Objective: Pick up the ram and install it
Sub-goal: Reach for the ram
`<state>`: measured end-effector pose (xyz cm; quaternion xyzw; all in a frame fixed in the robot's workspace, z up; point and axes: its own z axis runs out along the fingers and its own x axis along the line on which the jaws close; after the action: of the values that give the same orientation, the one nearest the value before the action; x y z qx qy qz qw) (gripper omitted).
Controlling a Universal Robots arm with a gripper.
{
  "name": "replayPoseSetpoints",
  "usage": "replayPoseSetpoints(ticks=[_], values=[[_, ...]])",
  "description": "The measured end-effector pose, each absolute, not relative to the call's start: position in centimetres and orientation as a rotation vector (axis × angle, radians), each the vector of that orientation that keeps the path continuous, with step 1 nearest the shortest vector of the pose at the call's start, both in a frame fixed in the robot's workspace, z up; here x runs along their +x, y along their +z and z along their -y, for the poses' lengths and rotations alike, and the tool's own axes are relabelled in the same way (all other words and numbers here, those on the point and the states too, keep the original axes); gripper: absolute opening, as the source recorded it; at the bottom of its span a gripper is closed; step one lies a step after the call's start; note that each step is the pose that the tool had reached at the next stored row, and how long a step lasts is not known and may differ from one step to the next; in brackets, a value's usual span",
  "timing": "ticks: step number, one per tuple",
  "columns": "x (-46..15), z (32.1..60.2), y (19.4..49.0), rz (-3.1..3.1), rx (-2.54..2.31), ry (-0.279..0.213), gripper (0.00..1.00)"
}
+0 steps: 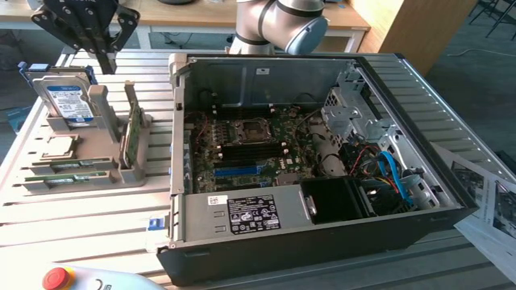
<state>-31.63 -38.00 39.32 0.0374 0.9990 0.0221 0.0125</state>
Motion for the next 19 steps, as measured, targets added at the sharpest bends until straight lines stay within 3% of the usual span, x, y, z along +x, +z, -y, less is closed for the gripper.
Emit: replayPoseSetpoints(ticks=[19], values=[[-36.4, 37.6, 39.3, -3.114, 0.117, 0.069, 0.11]])
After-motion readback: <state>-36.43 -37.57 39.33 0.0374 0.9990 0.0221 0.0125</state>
